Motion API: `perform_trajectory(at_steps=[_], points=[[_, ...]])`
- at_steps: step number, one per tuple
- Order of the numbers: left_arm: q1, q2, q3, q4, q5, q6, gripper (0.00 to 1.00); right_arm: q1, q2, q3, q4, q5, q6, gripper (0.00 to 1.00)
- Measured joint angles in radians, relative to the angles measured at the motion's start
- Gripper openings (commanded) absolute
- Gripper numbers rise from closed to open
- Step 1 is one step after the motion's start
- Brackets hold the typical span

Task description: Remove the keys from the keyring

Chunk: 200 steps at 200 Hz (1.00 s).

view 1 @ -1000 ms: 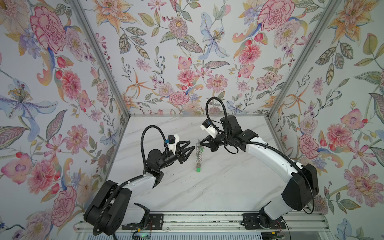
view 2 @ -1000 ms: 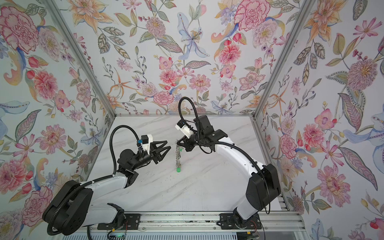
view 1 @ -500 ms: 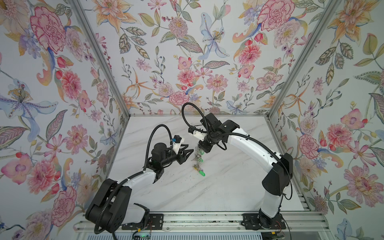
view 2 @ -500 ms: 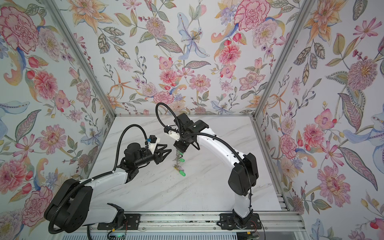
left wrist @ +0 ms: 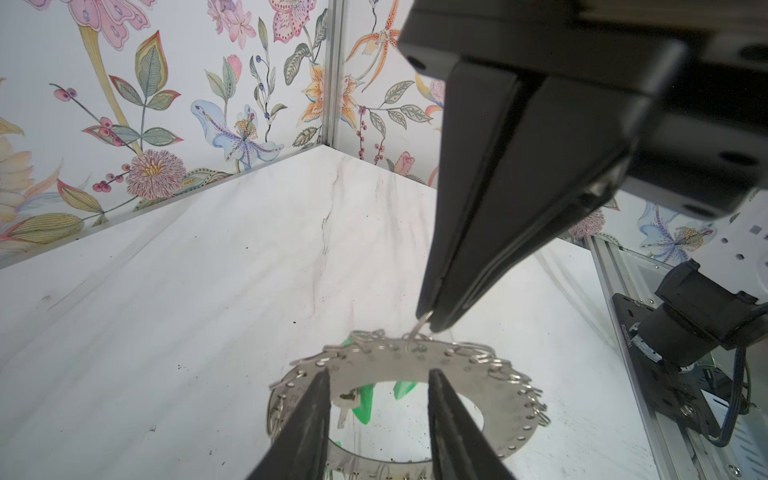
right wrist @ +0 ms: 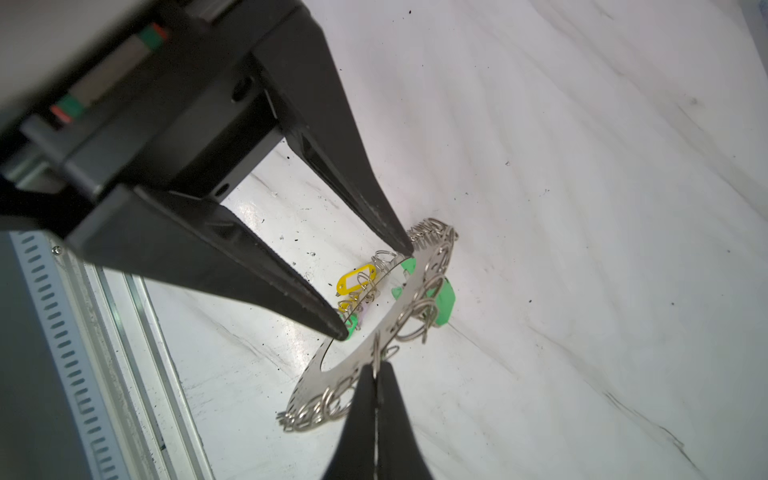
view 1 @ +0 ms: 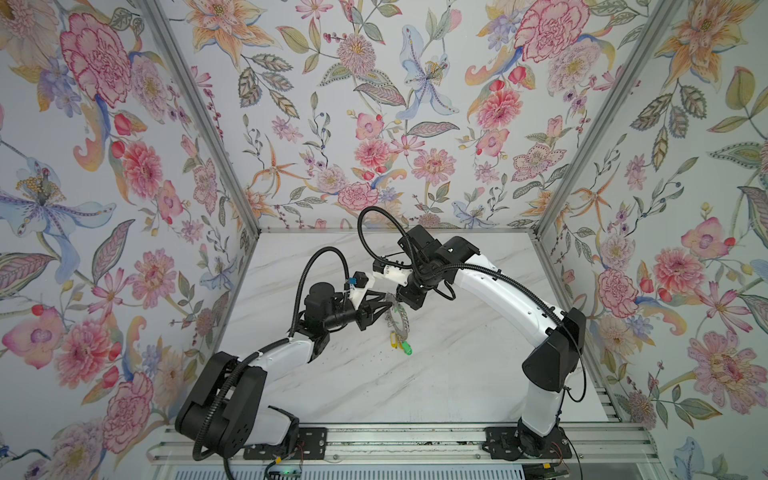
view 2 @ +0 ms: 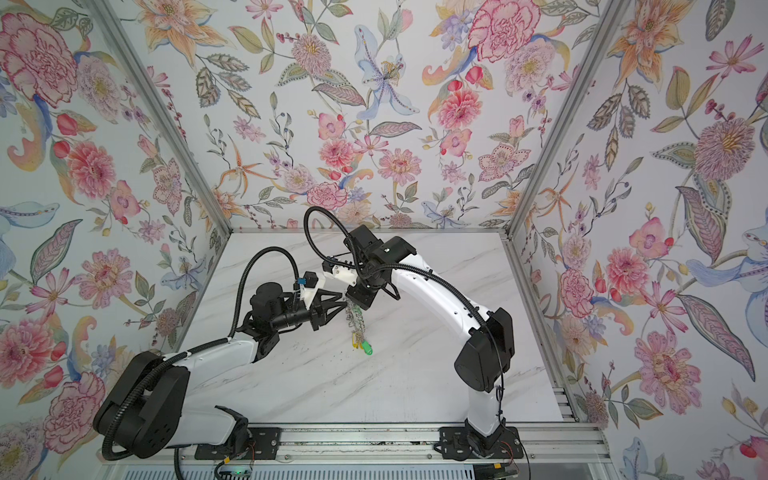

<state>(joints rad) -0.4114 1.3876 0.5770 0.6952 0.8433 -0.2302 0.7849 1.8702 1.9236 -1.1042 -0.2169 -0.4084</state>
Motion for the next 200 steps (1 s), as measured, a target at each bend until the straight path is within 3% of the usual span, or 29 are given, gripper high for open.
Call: perform_trajectory(at_steps=[200], points=[[0.002,0.0,-0.011,0.124,0.113,-0.035,0.29,-0.002,0.01,0.016,-0.031,-0.094,-0.023,0.0]])
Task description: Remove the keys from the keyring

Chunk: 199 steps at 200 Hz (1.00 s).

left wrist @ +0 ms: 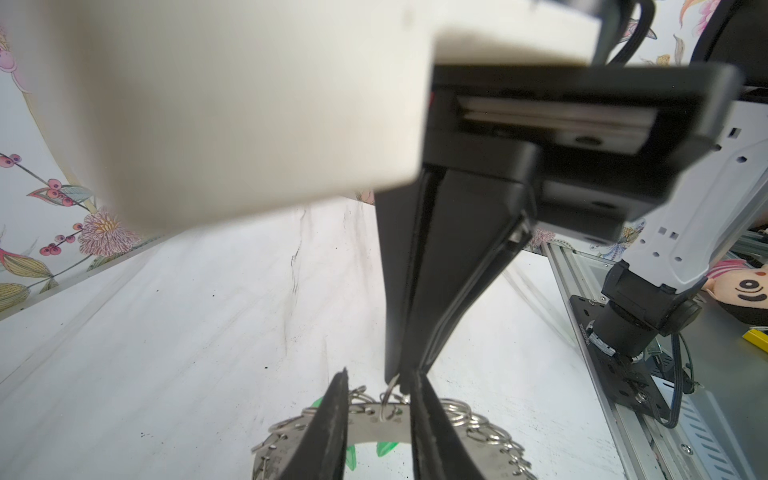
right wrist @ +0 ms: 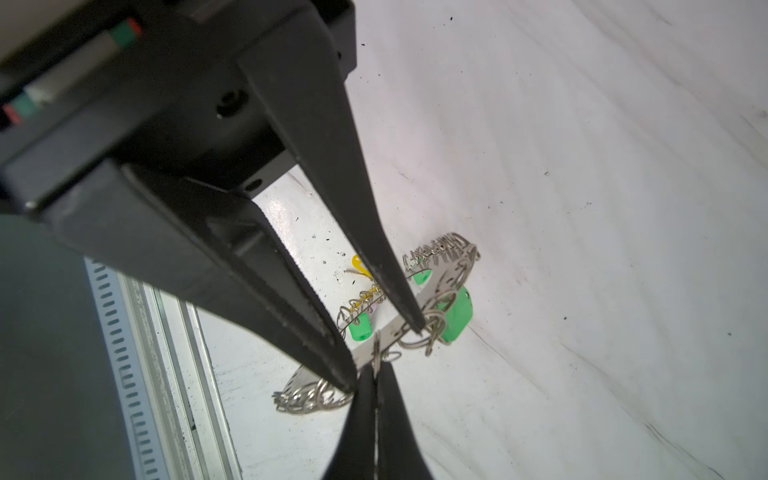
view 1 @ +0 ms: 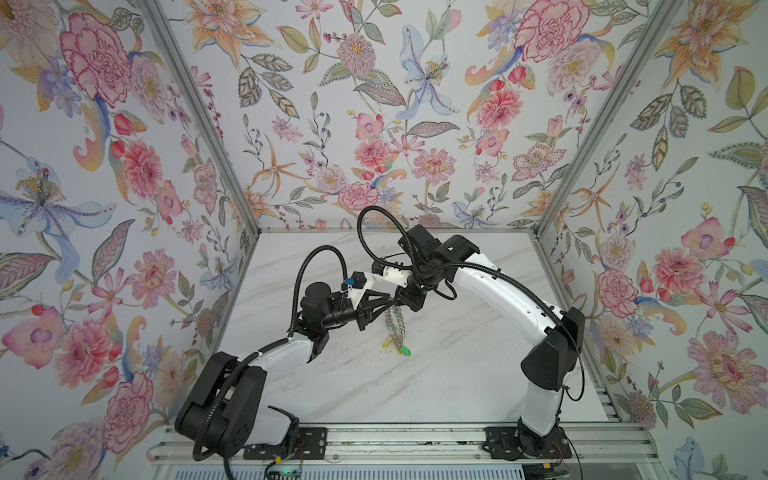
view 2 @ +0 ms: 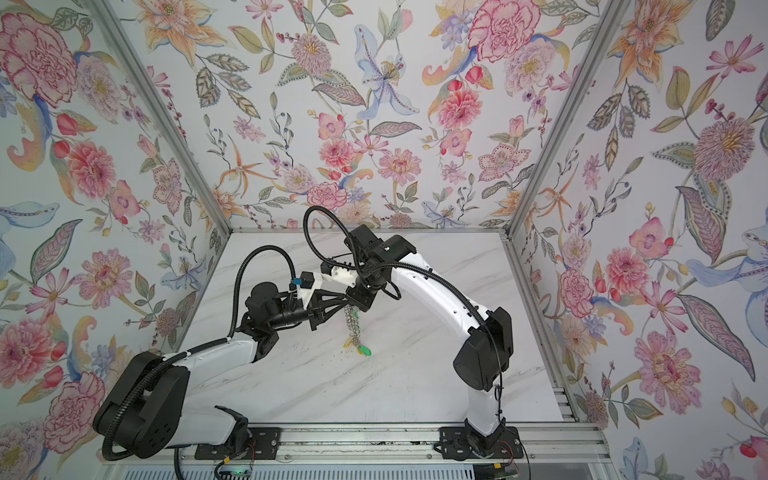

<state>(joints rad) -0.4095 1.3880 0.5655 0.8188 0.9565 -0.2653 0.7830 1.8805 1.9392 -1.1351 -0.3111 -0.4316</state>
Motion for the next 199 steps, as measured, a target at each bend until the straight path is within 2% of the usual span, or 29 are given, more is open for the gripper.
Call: perform_trajectory(at_steps=[19,56,120,169,188,199], points=[[0.0,0.0,-0.01,0.006,0.002,0.001,0.33,-0.003,0.0,0.0,0.002,-0.018,0.0,0.0],[0.01,0.0,-0.055,0.027,0.002,-0.005,0.35,-0.01,0.0,0.0,0.021,-0.053,-0.004,0.0],[0.017,0.0,-0.078,0.126,0.017,-0.068,0.35,-0.01,0.0,-0.009,0.056,-0.09,-0.007,0.0],[0.017,-0.003,-0.058,0.095,0.024,-0.059,0.32,-0.012,0.0,-0.023,0.06,-0.097,-0.007,0.0],[0.018,-0.004,-0.055,0.086,0.024,-0.051,0.4,-0.012,0.0,-0.024,0.06,-0.097,-0.007,0.0],[0.019,-0.01,-0.053,0.06,0.023,-0.038,0.41,-0.016,0.0,-0.026,0.061,-0.098,-0.008,0.0]])
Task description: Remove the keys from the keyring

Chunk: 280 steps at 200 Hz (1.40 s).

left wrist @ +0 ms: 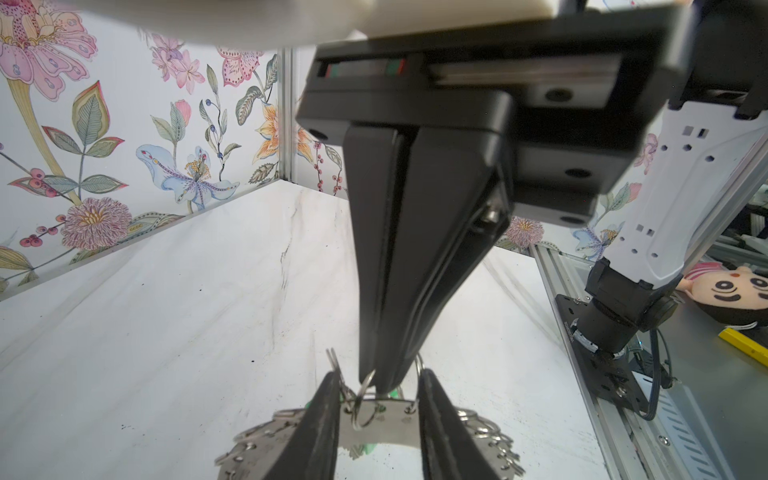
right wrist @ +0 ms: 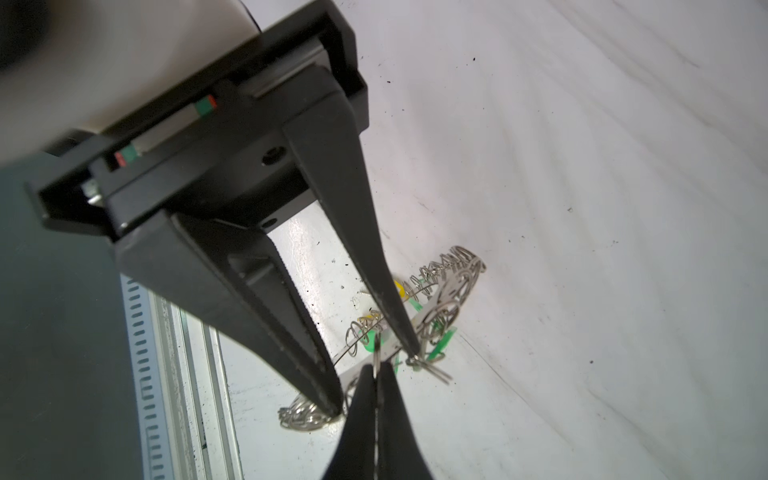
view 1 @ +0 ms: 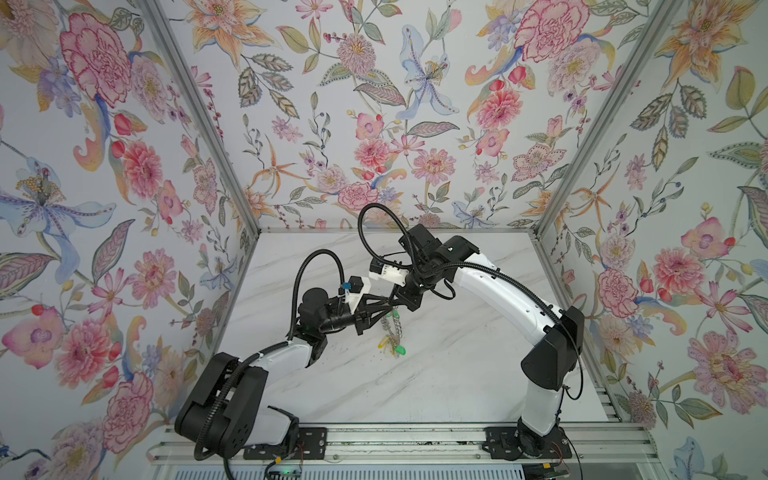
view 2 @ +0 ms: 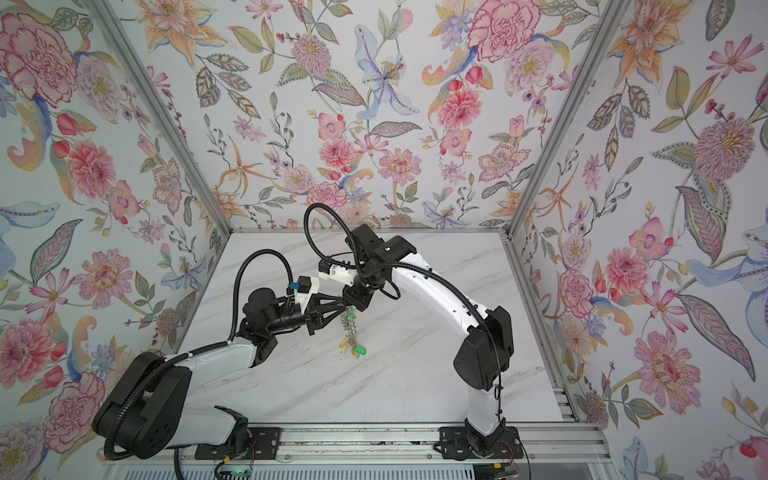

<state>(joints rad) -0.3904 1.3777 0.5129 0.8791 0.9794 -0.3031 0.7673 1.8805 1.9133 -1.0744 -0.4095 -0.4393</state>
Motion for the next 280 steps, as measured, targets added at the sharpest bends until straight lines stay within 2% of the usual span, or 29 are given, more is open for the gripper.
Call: perform_trajectory(at_steps=[49,113,168,192,241,280], points=[[0.018,-0.057,0.0,-0.089,-0.021,0.047,0.42,-0.01,-0.001,-0.016,0.01,-0.003,-0.002,0.0],[0.021,-0.069,0.0,-0.1,-0.022,0.053,0.29,-0.01,-0.001,-0.016,0.018,-0.007,-0.002,0.0],[0.021,-0.028,0.009,-0.091,-0.013,0.045,0.26,-0.006,-0.001,-0.016,0.018,-0.026,-0.002,0.0],[0.021,-0.026,0.011,-0.086,-0.003,0.037,0.2,-0.005,-0.001,-0.016,0.023,-0.028,-0.002,0.0],[0.025,-0.025,0.013,-0.087,0.01,0.027,0.0,-0.005,-0.001,-0.016,0.021,-0.024,-0.01,0.0],[0.026,-0.026,0.013,-0.085,0.012,0.024,0.0,-0.003,-0.001,-0.016,0.024,-0.022,-0.01,0.0]])
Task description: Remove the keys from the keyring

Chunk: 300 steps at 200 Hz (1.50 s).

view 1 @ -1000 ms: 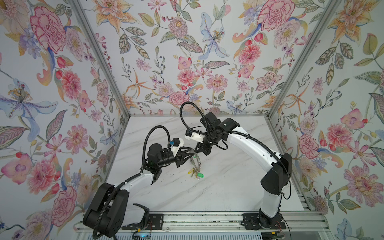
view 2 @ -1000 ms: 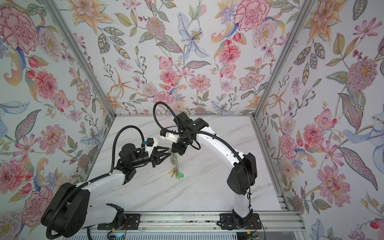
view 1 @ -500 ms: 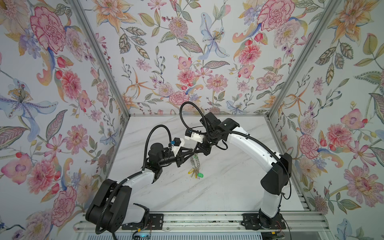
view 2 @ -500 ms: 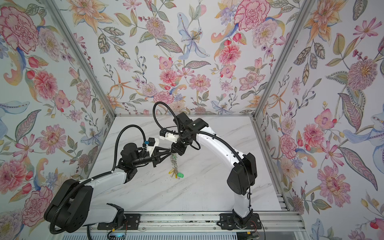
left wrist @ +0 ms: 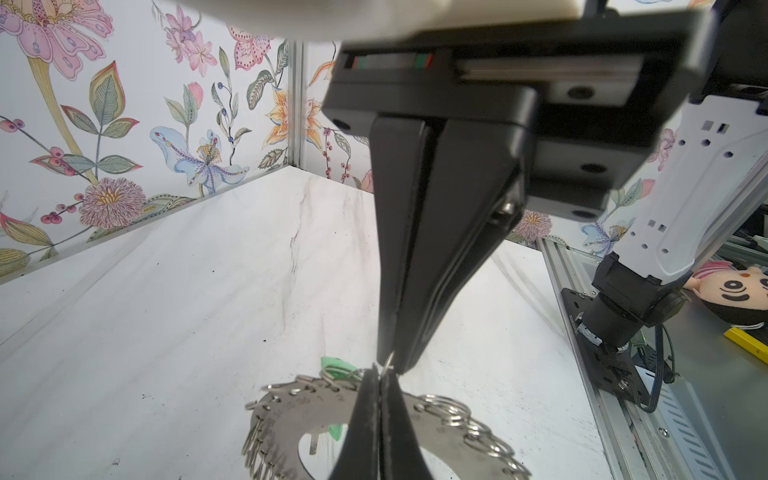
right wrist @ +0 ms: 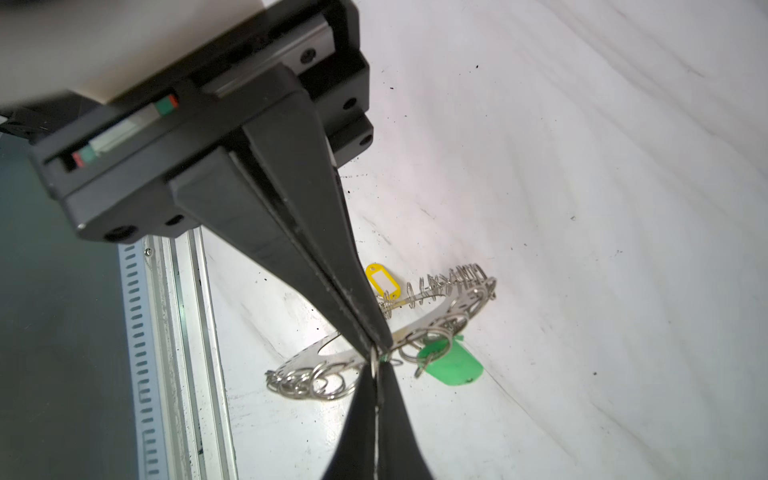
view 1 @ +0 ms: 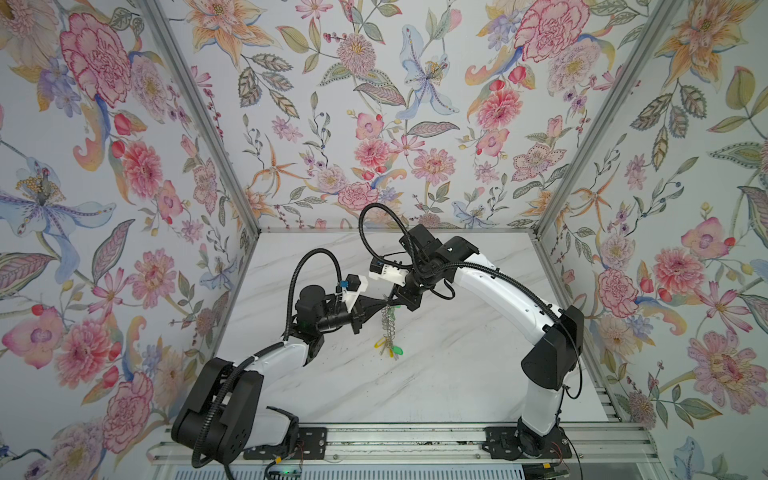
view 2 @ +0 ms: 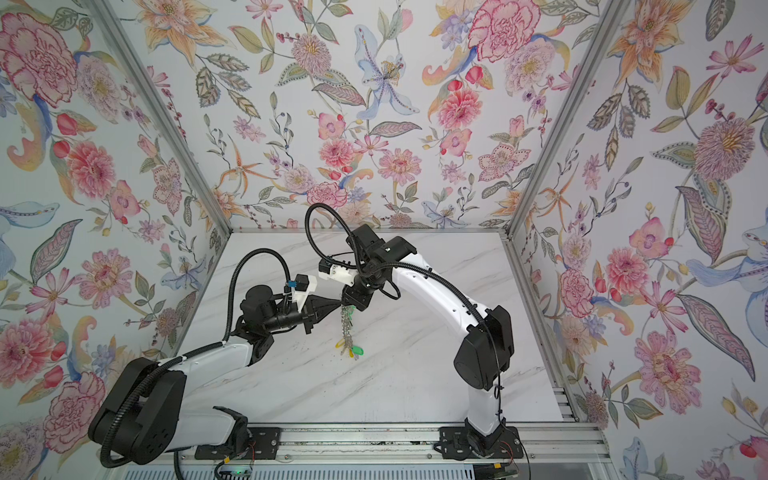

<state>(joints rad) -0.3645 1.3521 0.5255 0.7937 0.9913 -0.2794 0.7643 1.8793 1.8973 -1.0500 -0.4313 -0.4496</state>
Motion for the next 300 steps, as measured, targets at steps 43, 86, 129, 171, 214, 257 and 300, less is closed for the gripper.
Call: perform_trajectory(at_steps=[43,86,129,171,214,257,300], points=[[0.007,0.011,-0.015,0.08,0.0,-0.055,0.0,-0.01,-0.01,-0.019,0.041,-0.007,0.012,0.22],[0.026,0.05,-0.062,0.286,0.005,-0.181,0.0,-0.055,-0.132,-0.222,0.202,-0.038,0.075,0.34],[0.045,0.113,-0.069,0.493,0.032,-0.326,0.0,-0.177,-0.314,-0.517,0.484,-0.079,0.216,0.34],[0.045,0.121,-0.069,0.547,0.051,-0.372,0.0,-0.148,-0.323,-0.673,0.734,-0.129,0.341,0.34],[0.046,0.104,-0.069,0.47,0.046,-0.336,0.0,-0.078,-0.297,-0.686,0.843,-0.154,0.396,0.38],[0.046,0.067,-0.069,0.432,0.026,-0.311,0.0,-0.065,-0.294,-0.688,0.884,-0.216,0.413,0.44],[0.046,0.056,-0.069,0.403,0.021,-0.303,0.0,-0.051,-0.275,-0.687,0.89,-0.227,0.414,0.44]])
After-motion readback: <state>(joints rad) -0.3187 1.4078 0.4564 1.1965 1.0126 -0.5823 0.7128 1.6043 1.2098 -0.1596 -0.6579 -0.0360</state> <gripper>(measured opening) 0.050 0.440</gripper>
